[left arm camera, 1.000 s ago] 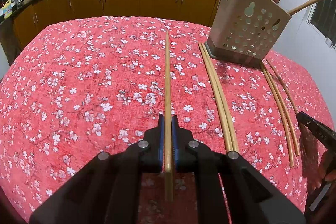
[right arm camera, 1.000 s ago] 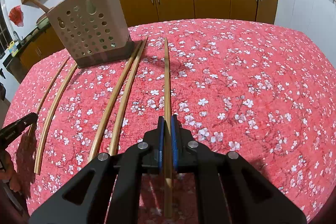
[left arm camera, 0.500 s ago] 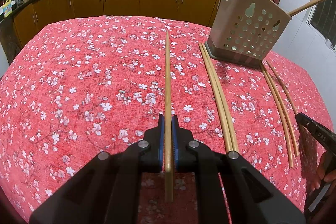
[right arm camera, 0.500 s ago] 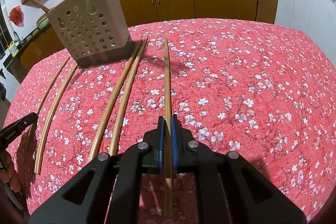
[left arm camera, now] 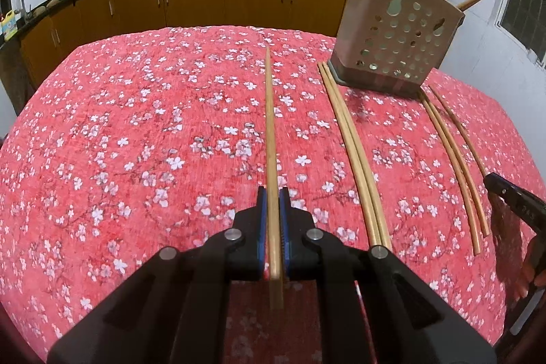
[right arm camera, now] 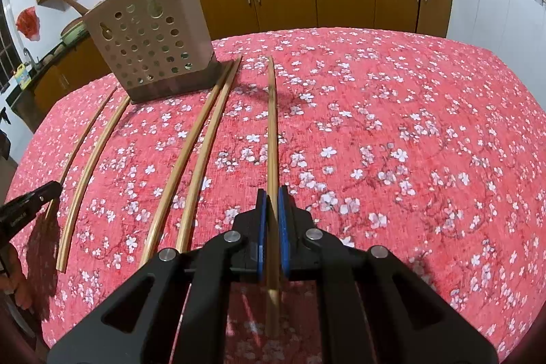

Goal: Organize utensils
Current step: 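Hold both grasped chopsticks closed just above the table, then lift both held chopsticks upright and carry them over the beige holder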

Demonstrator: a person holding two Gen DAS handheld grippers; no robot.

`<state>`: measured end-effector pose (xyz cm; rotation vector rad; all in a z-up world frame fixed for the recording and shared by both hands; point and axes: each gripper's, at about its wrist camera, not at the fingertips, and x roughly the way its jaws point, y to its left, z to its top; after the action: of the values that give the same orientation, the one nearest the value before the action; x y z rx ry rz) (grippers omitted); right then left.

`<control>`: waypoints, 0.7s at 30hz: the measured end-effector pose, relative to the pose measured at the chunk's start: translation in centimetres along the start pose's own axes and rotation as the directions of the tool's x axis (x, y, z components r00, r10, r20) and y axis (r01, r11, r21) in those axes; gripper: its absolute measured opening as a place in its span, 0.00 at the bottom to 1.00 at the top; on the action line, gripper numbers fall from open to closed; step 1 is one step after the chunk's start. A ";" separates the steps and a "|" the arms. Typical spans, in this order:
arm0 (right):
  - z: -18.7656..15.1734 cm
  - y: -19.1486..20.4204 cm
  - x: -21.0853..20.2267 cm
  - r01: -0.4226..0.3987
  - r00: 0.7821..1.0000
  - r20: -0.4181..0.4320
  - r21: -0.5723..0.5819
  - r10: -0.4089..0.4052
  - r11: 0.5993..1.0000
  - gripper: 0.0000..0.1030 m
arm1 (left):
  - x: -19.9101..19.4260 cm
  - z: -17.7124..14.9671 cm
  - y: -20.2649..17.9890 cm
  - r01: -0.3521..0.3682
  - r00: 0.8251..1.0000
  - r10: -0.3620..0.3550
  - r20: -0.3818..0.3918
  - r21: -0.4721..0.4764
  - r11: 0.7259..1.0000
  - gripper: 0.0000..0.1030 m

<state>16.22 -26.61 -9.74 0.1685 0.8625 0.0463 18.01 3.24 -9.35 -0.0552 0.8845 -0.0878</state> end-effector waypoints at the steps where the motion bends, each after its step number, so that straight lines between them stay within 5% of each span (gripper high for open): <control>1: 0.0 0.0 0.0 0.002 1.000 0.000 -0.001 -0.002 1.000 0.08 | 0.0 0.0 0.0 0.001 1.000 -0.001 0.000 -0.002 1.000 0.09; 11: 0.4 -0.2 -1.9 -0.022 0.999 0.041 0.025 0.021 0.999 0.07 | -0.6 0.5 -0.1 0.001 1.000 0.000 -0.022 0.014 1.000 0.08; 21: 3.2 -0.4 -7.5 -0.024 0.979 0.204 0.024 0.018 0.999 0.07 | -5.8 3.5 0.3 0.022 0.994 -0.024 0.107 0.023 0.999 0.08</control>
<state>13.81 -28.26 -2.13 0.2037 0.6572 0.0365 17.08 4.18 -2.76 -0.0490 0.7753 -0.1148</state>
